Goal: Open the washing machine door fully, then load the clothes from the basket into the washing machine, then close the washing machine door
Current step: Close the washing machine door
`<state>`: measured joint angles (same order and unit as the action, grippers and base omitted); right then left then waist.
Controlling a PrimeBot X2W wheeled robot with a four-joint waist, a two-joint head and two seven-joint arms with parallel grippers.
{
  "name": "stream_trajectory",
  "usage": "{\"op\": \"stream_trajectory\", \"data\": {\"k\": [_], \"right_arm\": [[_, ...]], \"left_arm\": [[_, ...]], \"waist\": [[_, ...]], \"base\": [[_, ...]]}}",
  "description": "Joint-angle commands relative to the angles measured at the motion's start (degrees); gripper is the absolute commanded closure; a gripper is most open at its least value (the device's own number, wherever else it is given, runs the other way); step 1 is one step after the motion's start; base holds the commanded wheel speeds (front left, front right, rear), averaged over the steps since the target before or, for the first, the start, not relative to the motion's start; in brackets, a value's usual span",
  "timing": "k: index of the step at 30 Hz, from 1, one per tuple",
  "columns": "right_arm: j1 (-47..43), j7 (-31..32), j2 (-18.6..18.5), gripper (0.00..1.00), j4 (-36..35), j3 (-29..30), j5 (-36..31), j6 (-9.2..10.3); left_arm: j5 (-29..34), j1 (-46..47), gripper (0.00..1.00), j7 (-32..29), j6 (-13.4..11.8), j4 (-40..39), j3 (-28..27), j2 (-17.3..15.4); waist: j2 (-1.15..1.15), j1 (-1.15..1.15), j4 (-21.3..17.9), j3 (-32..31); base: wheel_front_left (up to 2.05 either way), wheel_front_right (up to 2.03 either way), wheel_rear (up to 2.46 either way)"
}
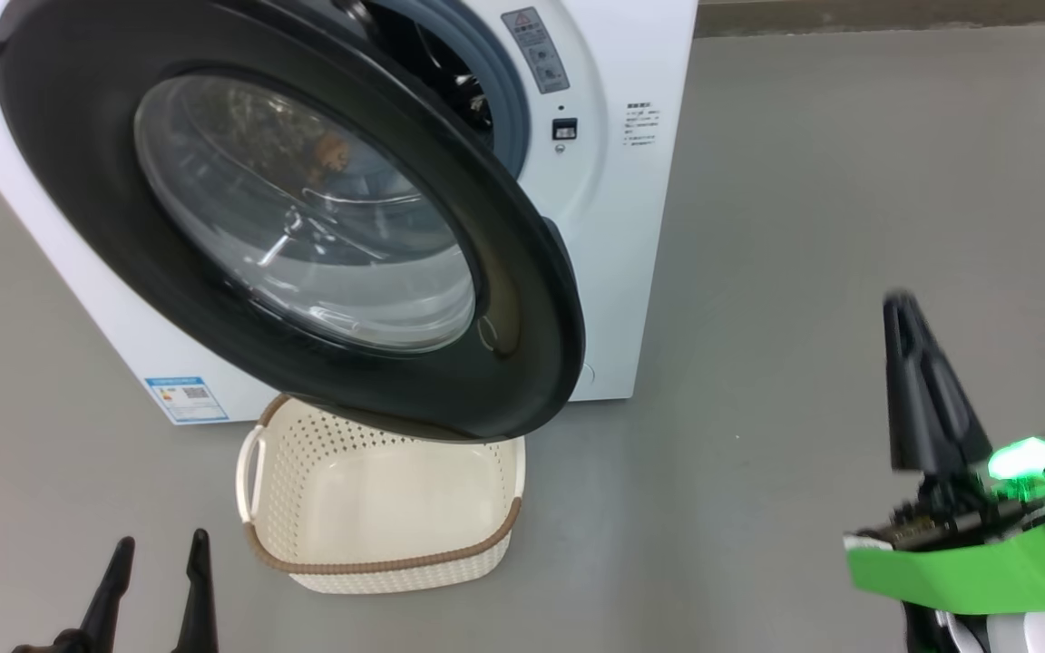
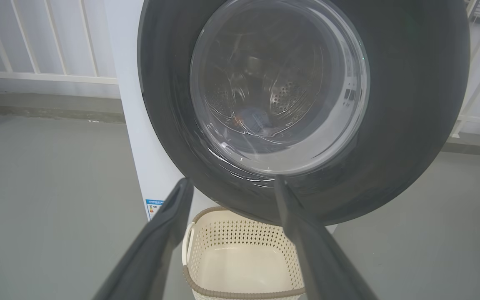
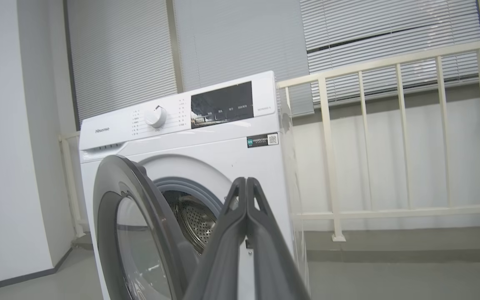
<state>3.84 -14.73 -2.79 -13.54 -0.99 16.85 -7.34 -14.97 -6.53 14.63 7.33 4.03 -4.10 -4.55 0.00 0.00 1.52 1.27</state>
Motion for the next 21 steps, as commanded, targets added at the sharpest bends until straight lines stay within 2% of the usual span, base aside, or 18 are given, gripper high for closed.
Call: {"op": "stream_trajectory", "data": {"k": [1, 4, 5, 11, 16, 17, 18, 21], "right_arm": [[3.1, -0.3, -0.1, 1.00, -3.7, -2.9, -0.7, -0.14], [5.1, -0.3, -0.7, 1.00, -7.4, -6.9, -1.3, -0.14], [5.1, -0.3, -0.7, 1.00, -7.4, -6.9, -1.3, -0.14], [8.4, -0.3, -3.6, 1.00, -8.5, -16.9, -0.8, -0.14], [10.6, -0.3, -7.3, 1.00, -4.0, -27.6, 1.2, -0.14], [10.9, -0.3, -7.9, 1.00, -2.5, -29.7, 1.9, -0.14], [11.9, -0.1, -9.4, 1.00, 0.5, -34.2, 3.1, -0.14], [13.2, 0.9, -10.8, 1.00, 5.3, -39.9, 4.7, -0.14]], "left_arm": [[-0.3, 2.9, 0.00, 0.4, 0.2, -1.3, -1.7, -0.7], [-0.4, 2.7, 0.00, 0.4, 0.2, -1.2, -1.3, -0.7], [-0.4, 2.7, 0.00, 0.4, 0.2, -1.2, -1.3, -0.7], [-0.6, 2.9, 0.00, 0.4, 0.2, -0.8, 0.3, -0.8], [-0.7, 3.5, 0.00, 0.4, 0.2, -0.5, 1.3, -0.9], [-0.8, 3.6, 0.00, 0.4, 0.2, -0.5, 1.4, -0.9], [-0.9, 3.7, 0.00, 0.4, 0.2, -0.5, 1.8, -1.0], [-1.0, 3.8, 0.00, 0.4, 0.2, -0.4, 2.3, -1.0]], "waist": [[0.00, 0.00, 0.4, 0.0], [0.00, 0.00, 1.0, 0.0], [0.00, 0.00, 1.0, 0.0], [0.00, 0.00, 2.7, 0.1], [0.00, 0.00, 4.3, 0.5], [0.00, 0.00, 4.6, 0.5], [0.00, 0.00, 5.2, 0.6], [0.00, 0.00, 6.1, 0.9]], "base": [[0.00, 0.00, 0.00], [0.00, 0.00, 0.00], [0.00, 0.00, 0.00], [0.00, 0.00, 0.00], [0.00, 0.00, 0.00], [0.00, 0.00, 0.00], [0.00, 0.00, 0.00], [0.00, 0.00, 0.00]]}}
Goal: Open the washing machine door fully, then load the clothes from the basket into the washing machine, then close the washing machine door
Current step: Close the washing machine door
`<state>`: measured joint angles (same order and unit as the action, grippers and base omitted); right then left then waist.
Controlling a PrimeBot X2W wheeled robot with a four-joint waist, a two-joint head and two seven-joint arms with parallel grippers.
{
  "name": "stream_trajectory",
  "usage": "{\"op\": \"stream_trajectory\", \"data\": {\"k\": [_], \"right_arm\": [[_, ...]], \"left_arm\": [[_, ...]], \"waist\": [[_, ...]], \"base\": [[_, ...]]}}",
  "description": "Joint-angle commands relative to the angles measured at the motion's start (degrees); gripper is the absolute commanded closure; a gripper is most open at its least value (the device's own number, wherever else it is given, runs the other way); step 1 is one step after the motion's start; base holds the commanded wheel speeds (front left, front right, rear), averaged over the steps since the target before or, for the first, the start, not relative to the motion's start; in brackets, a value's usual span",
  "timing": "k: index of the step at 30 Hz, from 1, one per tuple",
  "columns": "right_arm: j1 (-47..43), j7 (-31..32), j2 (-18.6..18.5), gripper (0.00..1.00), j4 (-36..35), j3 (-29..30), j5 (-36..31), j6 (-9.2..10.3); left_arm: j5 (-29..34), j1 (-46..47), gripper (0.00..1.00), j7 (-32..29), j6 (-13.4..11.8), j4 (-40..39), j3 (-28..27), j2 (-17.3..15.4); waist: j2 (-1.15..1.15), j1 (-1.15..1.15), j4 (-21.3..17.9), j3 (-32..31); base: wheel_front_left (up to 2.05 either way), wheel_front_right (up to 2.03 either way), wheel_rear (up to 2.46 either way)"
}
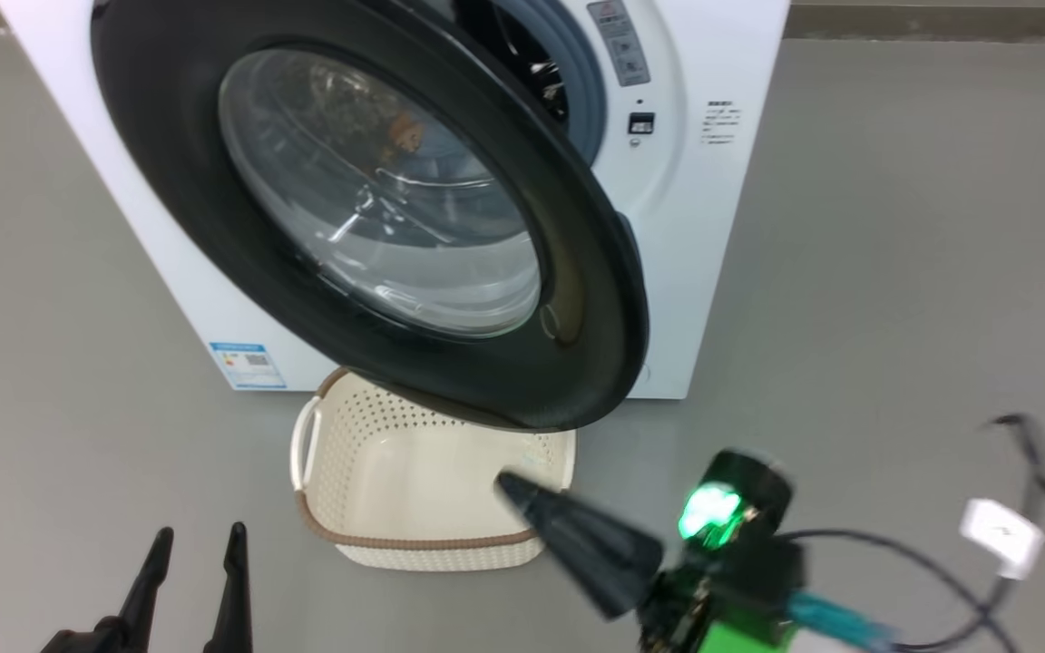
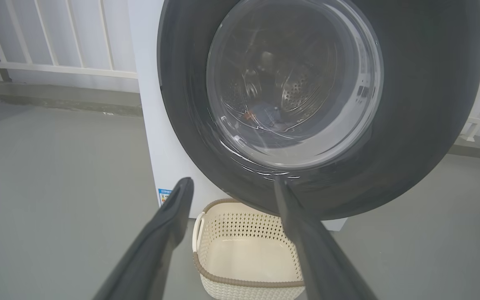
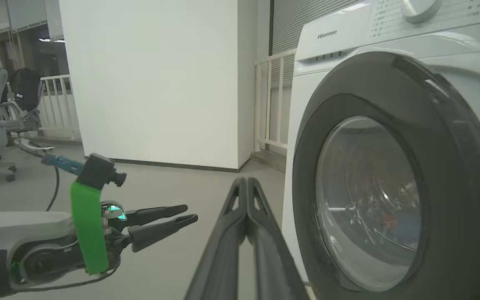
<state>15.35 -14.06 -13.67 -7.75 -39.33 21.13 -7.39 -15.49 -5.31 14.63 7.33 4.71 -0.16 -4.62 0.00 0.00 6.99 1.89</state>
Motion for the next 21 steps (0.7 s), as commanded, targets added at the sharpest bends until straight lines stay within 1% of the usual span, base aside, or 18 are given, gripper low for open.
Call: {"op": "stream_trajectory", "data": {"k": [1, 2, 3, 5, 9, 13, 21], "right_arm": [[2.0, 0.3, 0.0, 1.00, 1.0, -2.9, 1.1, -0.10], [2.2, 0.5, -0.1, 1.00, 2.6, -4.1, 1.7, -0.10], [2.2, 0.5, -0.1, 1.00, 2.6, -4.1, 1.7, -0.10], [3.2, 0.3, -0.1, 1.00, 6.3, -6.1, 2.6, -0.10], [4.3, -0.2, 0.4, 1.00, 9.8, -5.9, 2.9, -0.10], [5.4, -0.5, 0.9, 1.00, 12.2, -3.5, 1.9, -0.10], [7.9, -0.9, 2.5, 1.00, 14.7, 4.6, -2.4, -0.10]], "left_arm": [[-0.5, 2.7, 0.00, 0.4, 0.2, -1.1, -1.6, -0.9], [-0.5, 2.7, 0.00, 0.4, 0.2, -1.1, -1.4, -0.9], [-0.5, 2.7, 0.00, 0.4, 0.2, -1.1, -1.4, -0.9], [-0.7, 3.0, 0.00, 0.4, 0.2, -1.5, -1.1, -0.9], [-1.0, 4.2, 0.00, 0.4, 0.2, -1.9, -0.6, -0.9], [-1.3, 6.1, 0.00, 0.4, 0.2, -2.4, 0.3, -0.6], [-2.4, 9.9, 0.00, 0.4, 0.2, -2.8, 2.0, -0.6]], "waist": [[0.00, 0.00, 1.0, 0.5], [0.00, 0.00, 1.3, 0.7], [0.00, 0.00, 1.3, 0.7], [0.00, 0.00, 2.1, 1.6], [0.00, 0.00, 3.4, 3.8], [0.00, 0.00, 4.6, 6.6], [0.00, 0.00, 5.9, 12.8]], "base": [[0.00, 0.00, 0.00], [0.00, 0.00, 0.00], [0.00, 0.00, 0.00], [0.00, 0.00, 0.00], [0.00, 0.00, 0.00], [0.00, 0.00, 0.00], [0.00, 0.00, 0.00]]}}
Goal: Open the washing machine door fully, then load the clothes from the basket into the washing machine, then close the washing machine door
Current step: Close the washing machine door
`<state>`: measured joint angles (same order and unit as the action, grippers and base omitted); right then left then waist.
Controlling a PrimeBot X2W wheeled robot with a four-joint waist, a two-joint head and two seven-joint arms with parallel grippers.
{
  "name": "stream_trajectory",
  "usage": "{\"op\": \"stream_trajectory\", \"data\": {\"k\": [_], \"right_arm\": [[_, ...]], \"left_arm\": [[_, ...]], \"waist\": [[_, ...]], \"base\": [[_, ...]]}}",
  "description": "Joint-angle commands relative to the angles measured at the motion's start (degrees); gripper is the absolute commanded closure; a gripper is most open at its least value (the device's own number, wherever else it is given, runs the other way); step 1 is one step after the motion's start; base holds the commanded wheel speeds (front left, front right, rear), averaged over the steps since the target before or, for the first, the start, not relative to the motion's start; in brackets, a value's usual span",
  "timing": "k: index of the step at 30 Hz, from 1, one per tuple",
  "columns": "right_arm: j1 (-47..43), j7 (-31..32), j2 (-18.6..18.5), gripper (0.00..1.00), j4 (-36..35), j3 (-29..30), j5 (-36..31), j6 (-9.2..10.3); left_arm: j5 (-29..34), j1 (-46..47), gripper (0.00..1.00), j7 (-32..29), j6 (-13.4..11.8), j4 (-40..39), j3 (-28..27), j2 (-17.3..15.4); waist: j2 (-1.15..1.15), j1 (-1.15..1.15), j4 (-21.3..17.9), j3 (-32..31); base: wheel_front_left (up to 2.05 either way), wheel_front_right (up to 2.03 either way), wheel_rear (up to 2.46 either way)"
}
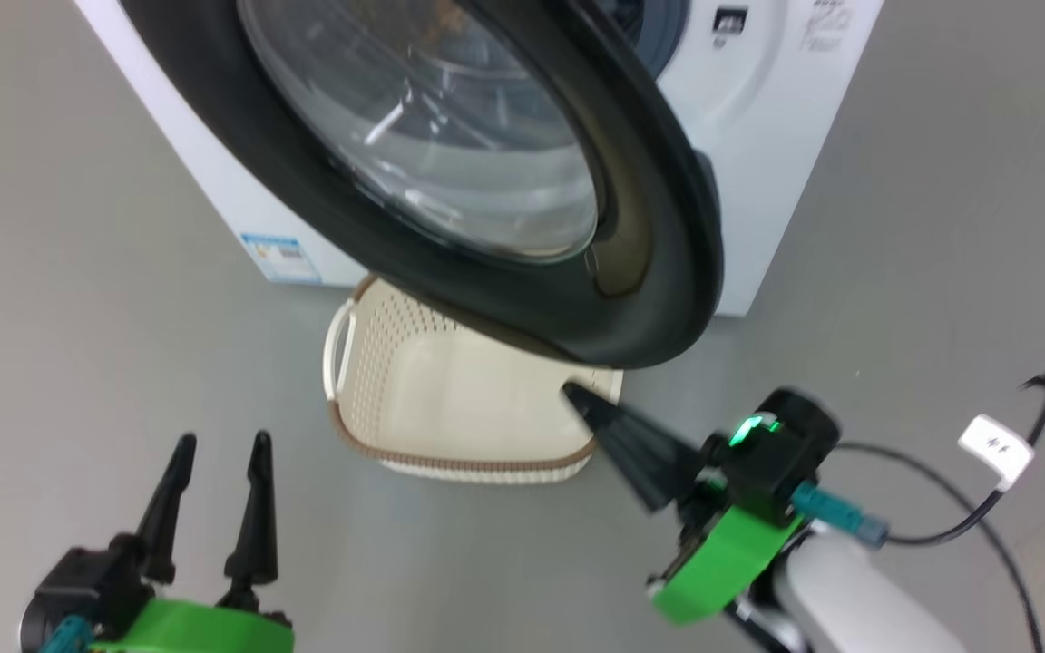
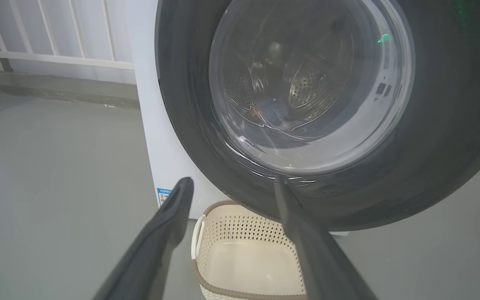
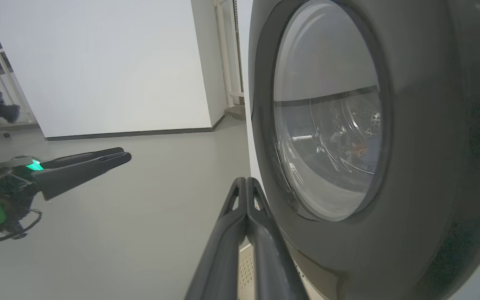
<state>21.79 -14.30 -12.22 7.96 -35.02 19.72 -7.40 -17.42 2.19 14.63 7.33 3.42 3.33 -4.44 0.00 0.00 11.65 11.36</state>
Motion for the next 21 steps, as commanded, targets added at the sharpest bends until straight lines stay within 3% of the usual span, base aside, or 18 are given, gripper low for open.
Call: {"op": "stream_trajectory", "data": {"k": [1, 21], "right_arm": [[1.9, -0.6, 1.1, 1.00, -0.7, 1.3, -1.5, -0.09], [14.3, -0.7, 5.8, 1.00, -0.8, 20.6, -10.6, -0.09]], "left_arm": [[-0.6, 3.0, 0.00, 0.4, 0.2, -1.5, -1.1, -0.8], [-2.7, 12.0, 0.00, 0.4, 0.2, -2.4, 2.2, -2.0]], "waist": [[0.00, 0.00, 1.5, 4.1], [0.00, 0.00, 1.2, 15.6]], "base": [[0.00, 0.00, 0.00], [0.00, 0.00, 0.00]]}}
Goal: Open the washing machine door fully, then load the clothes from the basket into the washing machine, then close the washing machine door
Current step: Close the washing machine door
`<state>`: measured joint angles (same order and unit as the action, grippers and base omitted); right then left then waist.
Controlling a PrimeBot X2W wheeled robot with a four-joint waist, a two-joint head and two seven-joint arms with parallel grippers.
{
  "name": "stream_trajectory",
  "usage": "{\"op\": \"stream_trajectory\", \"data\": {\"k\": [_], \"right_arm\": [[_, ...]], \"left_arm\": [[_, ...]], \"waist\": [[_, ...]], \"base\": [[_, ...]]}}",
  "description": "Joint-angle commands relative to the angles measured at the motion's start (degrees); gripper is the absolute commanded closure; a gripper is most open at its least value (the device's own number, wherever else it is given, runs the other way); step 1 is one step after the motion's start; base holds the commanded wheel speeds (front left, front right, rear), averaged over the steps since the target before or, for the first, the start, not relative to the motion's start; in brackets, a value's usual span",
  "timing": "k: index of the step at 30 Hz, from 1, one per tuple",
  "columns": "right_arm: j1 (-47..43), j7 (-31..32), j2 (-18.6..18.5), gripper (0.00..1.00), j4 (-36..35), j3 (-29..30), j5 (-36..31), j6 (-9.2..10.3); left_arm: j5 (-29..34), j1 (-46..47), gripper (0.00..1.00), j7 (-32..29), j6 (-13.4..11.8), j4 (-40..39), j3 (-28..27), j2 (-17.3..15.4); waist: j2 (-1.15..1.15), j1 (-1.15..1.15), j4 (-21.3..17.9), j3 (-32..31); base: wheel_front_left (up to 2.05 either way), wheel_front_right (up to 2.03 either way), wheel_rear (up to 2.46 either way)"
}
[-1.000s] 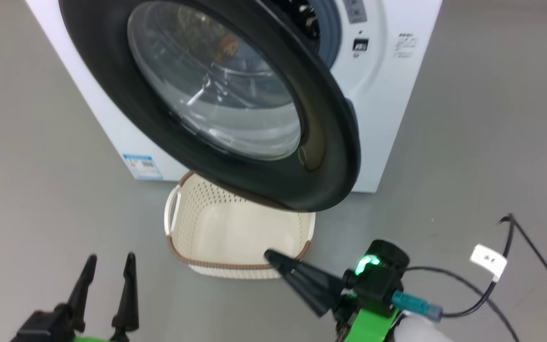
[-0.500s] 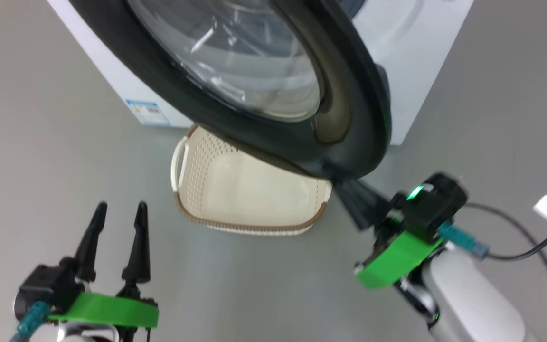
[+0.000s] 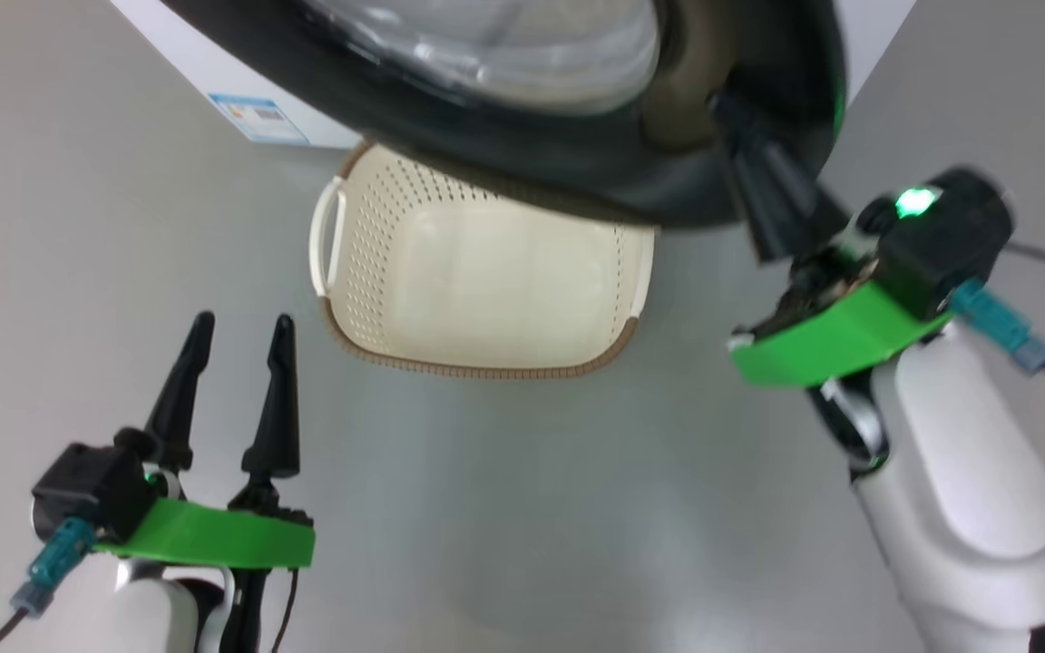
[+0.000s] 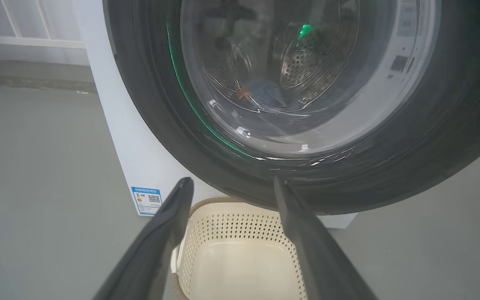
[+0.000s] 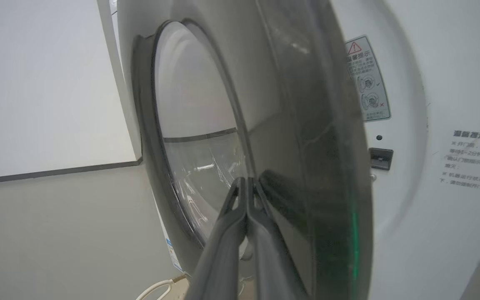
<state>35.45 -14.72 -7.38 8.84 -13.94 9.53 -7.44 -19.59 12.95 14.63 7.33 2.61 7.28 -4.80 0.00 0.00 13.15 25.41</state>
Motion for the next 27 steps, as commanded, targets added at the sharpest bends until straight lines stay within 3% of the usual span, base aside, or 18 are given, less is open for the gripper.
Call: {"op": "stream_trajectory", "data": {"k": [1, 27], "right_arm": [[1.6, -0.3, 1.0, 1.00, -1.7, 0.1, -0.8, -0.05], [27.3, -0.3, 3.8, 1.00, 5.7, 9.7, -4.7, -0.05]], "left_arm": [[-0.6, 1.5, 0.00, 0.4, 0.2, -1.6, -1.5, -1.8], [-3.1, 9.9, 0.00, 0.4, 0.2, -3.2, 2.0, -1.3]], "waist": [[0.00, 0.00, -0.4, 2.0], [0.00, 0.00, 2.0, 16.6]], "base": [[0.00, 0.00, 0.00], [0.00, 0.00, 0.00]]}}
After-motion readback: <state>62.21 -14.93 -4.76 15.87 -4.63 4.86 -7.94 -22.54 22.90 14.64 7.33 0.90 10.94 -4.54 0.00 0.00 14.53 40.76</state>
